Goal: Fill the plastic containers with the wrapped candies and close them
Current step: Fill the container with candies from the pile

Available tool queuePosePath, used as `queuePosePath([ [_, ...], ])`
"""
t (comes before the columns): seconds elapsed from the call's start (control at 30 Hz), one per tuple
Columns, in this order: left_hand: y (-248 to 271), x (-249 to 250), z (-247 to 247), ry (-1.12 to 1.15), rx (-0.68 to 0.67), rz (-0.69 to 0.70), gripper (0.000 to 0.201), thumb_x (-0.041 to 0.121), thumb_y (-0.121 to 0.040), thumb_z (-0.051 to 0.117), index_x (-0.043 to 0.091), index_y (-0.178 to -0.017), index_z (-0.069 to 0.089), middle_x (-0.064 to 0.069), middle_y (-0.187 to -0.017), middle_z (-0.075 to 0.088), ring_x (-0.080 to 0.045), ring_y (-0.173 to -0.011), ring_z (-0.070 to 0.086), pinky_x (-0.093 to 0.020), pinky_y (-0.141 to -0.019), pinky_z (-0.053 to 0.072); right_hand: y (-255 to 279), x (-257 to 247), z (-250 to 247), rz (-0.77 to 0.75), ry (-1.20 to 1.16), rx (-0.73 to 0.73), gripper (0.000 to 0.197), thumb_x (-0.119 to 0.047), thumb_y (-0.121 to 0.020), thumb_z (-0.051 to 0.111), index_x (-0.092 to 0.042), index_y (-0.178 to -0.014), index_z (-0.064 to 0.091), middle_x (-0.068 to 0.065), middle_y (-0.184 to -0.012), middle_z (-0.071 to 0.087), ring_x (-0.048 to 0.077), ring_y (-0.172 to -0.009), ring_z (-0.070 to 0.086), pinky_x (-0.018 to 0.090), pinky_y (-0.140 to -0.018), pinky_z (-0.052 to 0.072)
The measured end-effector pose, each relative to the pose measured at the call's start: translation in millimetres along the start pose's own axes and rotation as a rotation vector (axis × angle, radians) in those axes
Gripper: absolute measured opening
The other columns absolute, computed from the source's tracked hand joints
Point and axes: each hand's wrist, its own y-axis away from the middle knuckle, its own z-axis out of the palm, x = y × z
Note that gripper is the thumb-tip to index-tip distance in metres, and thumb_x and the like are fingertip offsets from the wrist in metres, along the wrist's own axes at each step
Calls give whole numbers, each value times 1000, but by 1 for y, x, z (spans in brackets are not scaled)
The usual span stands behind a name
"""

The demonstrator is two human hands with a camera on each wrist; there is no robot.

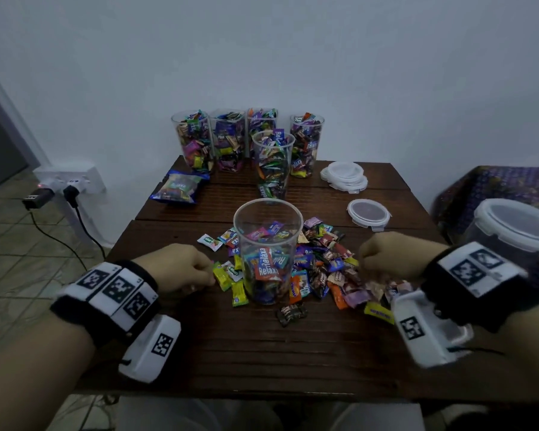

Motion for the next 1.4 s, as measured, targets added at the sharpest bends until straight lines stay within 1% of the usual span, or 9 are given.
queuePosePath([
  [0.1, 2, -9, -6, -99, 6, -84, 21, 32, -91, 60, 25, -72, 64, 6, -76, 65, -8, -72, 62, -21, -67, 50, 9, 13, 4, 130, 295, -161, 20, -5, -89, 48, -12, -76, 62, 5, -74, 65, 14, -58, 57, 24, -64, 50],
  [0.2, 0, -11, -5, -98, -57, -162, 20, 33, -91, 58, 22, -76, 66, 4, -80, 67, -11, -72, 63, -23, -69, 51, 8, 13, 22, 171, 365, -265, 14, -9, -88, 55, -14, -83, 67, -5, -59, 59, 2, -46, 50, 14, -52, 42],
  [0.33, -8, -6, 2, -97, -84, -183, 22, 32, -92, 57, 17, -78, 66, 6, -74, 65, -7, -61, 58, -17, -61, 46, -1, -2, 31, 130, 484, -292, 24, -17, -89, 58, -6, -109, 67, 2, -89, 67, 11, -63, 51, 20, -58, 43],
  [0.5, -15, -2, 5, -63, -72, -168, 22, 30, -92, 58, 17, -76, 64, 6, -72, 64, -6, -60, 57, -15, -57, 43, -17, -12, 27, 61, 453, -203, 24, -16, -91, 55, -18, -68, 54, 0, -73, 55, 10, -62, 46, 22, -57, 38],
  [0.87, -20, -12, 3, 26, 0, -114, 24, 29, -92, 59, 15, -73, 67, 4, -71, 66, -7, -61, 59, -16, -57, 46, 11, 34, 19, 190, 187, -213, 17, -8, -88, 50, -15, -73, 55, -3, -59, 49, 0, -38, 45, 11, -41, 35],
  [1.0, -22, -12, -3, -36, 59, -130, 27, 31, -91, 59, 18, -68, 62, 3, -72, 63, -13, -69, 62, -24, -65, 52, 12, 39, 15, 203, 222, -47, 10, -18, -92, 50, -17, -91, 59, -1, -77, 55, 10, -67, 52, 17, -57, 41],
  [1.1, -21, -11, -9, -55, 117, -141, 21, 33, -90, 61, 18, -76, 64, -1, -82, 65, -16, -74, 63, -30, -69, 51, 6, 41, 10, 218, 243, 139, 11, -26, -95, 45, -17, -96, 49, 8, -108, 58, 24, -101, 55, 25, -74, 35],
  [1.2, -24, -8, -12, -26, 148, -113, 13, 33, -88, 63, 20, -90, 66, 0, -92, 66, -16, -78, 63, -29, -71, 51, -6, 39, 11, 251, 240, 171, 19, -31, -94, 45, -14, -104, 45, 11, -120, 54, 27, -110, 52, 28, -80, 37],
  [1.4, -48, -4, -15, -112, 153, -54, 65, 35, -75, 77, 27, -133, 47, -2, -132, 50, -20, -115, 52, -33, -93, 45, -24, 27, 11, 384, 166, 20, 59, -42, -93, 49, -10, -139, 31, 12, -136, 48, 27, -121, 49, 30, -88, 40],
])
